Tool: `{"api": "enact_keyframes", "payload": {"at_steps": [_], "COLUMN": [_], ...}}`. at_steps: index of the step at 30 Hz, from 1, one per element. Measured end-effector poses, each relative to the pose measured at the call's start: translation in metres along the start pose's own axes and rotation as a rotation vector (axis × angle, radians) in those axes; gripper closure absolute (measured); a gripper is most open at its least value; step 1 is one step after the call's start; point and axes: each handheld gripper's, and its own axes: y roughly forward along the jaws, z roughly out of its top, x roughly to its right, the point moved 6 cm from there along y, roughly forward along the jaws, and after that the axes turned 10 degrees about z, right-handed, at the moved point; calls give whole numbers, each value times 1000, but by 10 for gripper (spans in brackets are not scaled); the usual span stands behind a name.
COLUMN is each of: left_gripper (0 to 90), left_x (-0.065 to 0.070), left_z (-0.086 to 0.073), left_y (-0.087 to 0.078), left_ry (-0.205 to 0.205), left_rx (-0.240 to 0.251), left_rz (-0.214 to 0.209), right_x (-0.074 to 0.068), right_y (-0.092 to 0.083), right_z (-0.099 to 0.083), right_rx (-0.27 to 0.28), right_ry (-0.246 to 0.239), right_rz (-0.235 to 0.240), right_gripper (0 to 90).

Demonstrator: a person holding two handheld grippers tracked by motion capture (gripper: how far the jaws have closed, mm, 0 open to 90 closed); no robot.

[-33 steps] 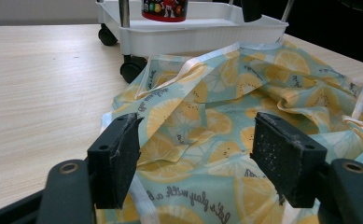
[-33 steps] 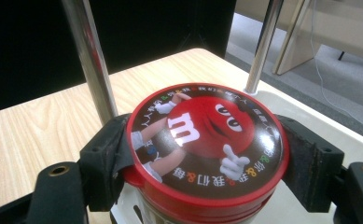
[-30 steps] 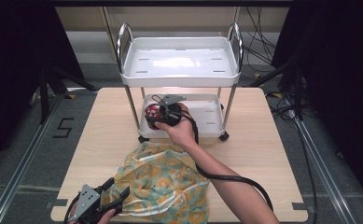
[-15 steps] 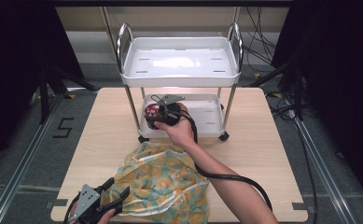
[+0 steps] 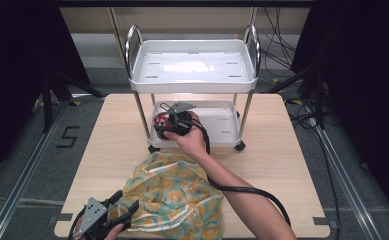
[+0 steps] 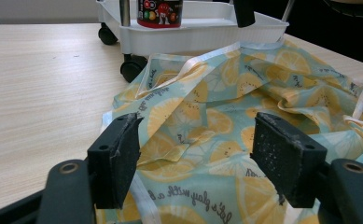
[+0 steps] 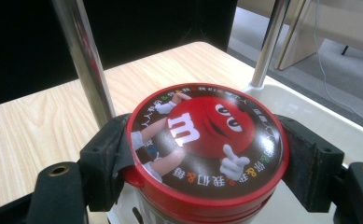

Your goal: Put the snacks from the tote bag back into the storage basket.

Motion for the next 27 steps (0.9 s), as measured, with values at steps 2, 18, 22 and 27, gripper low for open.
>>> {"api": "enact_keyframes", "payload": {"at_steps": [2,18,22,27], "left_gripper": [313,313,313,313], "left_x": [0,1,0,1], "left_z": [0,0,0,0], "left_y": [0,1,1,1], "left_ry": [0,-4,-3,-3], "left_rx": [4,14,13,12], "left_rz": [-2,-16,-17,-16], "right_x": [0,-3,-3,-4], "right_y": [1,5,6,6], "right_z": [0,-3,-3,-5], "right_rx": [6,-11,-6,-21], "right_ry": [-7,0,8,10], "right_rz": [0,11,9,1], "right_gripper": [266,266,266,266]}}
